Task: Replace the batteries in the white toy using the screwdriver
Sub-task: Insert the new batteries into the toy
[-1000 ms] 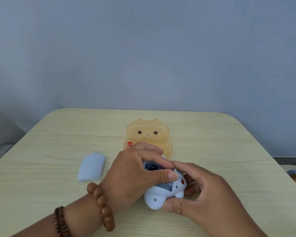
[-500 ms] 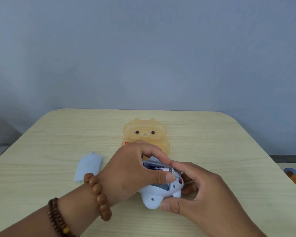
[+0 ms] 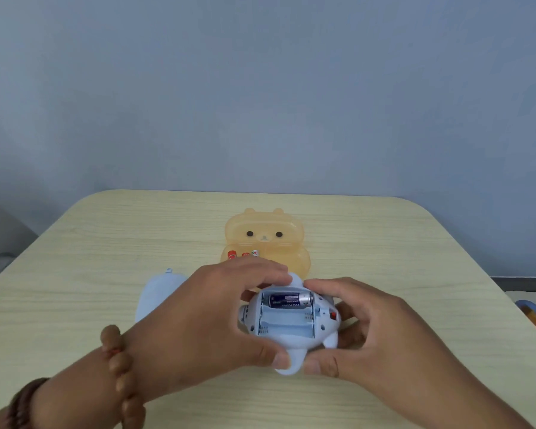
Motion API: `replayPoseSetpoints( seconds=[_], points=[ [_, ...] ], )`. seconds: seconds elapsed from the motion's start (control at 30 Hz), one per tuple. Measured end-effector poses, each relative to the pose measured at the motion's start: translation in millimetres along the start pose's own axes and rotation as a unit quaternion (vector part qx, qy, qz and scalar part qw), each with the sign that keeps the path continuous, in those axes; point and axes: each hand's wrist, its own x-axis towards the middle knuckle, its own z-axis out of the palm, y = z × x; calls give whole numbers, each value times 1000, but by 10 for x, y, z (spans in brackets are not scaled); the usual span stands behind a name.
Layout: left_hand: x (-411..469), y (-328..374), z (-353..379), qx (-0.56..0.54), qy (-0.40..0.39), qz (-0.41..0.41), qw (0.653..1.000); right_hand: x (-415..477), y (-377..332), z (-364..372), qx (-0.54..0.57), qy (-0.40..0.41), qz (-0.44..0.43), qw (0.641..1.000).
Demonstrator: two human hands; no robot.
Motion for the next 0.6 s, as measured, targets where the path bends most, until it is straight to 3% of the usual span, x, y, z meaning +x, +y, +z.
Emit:
replayPoseSetpoints(
  seconds=[0.1,0.27,0.6],
  points=[
    [-15,-35,37,5,28,13,1000,23,-74,-75,66,-42,25,997],
    [-17,-6,67,-1,38,24,999,145,-119,34,89,46,78,992],
    [-37,14,128,-23,54,19,998,231,-86,85,129,70,112,983]
  ],
)
